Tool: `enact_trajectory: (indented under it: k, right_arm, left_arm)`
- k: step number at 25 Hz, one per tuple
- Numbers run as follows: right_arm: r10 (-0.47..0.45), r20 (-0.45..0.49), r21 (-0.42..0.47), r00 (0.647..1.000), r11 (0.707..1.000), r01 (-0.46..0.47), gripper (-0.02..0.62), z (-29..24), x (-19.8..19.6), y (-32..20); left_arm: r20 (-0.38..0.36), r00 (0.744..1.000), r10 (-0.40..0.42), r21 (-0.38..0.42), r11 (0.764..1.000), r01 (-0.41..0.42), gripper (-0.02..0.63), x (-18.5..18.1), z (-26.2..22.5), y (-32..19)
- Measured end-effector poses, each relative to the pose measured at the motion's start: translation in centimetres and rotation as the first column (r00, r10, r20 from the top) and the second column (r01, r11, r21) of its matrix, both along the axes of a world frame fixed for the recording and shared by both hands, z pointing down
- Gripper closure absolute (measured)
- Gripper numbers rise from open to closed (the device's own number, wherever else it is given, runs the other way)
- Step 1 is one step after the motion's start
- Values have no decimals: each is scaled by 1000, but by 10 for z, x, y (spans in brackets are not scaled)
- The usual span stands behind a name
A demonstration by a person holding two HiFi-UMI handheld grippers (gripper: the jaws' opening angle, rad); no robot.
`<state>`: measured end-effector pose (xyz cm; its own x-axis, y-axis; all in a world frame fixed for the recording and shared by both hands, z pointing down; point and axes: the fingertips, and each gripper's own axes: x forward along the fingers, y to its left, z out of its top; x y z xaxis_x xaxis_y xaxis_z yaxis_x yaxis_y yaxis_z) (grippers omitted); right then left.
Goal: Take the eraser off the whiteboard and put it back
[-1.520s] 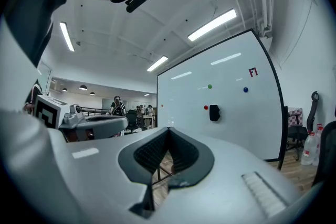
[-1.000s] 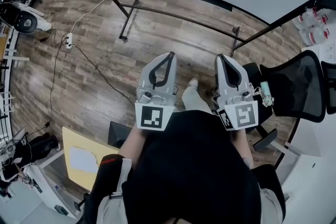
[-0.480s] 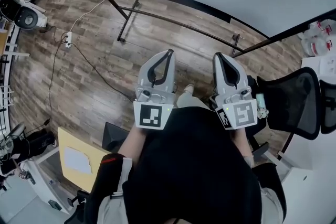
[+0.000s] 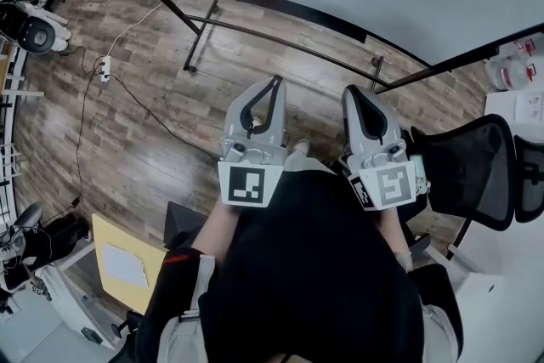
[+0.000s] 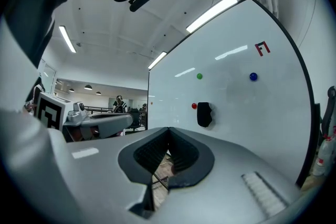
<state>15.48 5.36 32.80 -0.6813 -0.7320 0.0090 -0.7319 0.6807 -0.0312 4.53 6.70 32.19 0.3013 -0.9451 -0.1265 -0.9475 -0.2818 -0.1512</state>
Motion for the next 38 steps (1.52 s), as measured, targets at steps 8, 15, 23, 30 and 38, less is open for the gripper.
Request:
enact_trajectory:
  k: [8,15,23,30,38]
  right_arm:
    - [75,-10,-7,997,997,-75,594,0,-10,-28]
    - [168,-15,-1,986,986,-168,594,-8,-22,-62]
    - [266,-7,6,964,964,-266,594,-8,-44,-92]
    - [342,5,5,940,940,-342,594,-4,-58,-106]
    - [351,-1,-18,936,936,-351,594,4,-43,-125]
  left_arm:
    - [20,998,55,-15,998,-54,604,-14,1,-44]
    - [12,992,125,-10,992,-125,604,-28,-6,-90]
    - [28,977,209,-20,978,-209,604,-46,-4,-135]
    - [60,958,280,25,959,-282,604,-56,-10,-159]
    - [33,964,265,33,963,-266,604,-44,-11,-184]
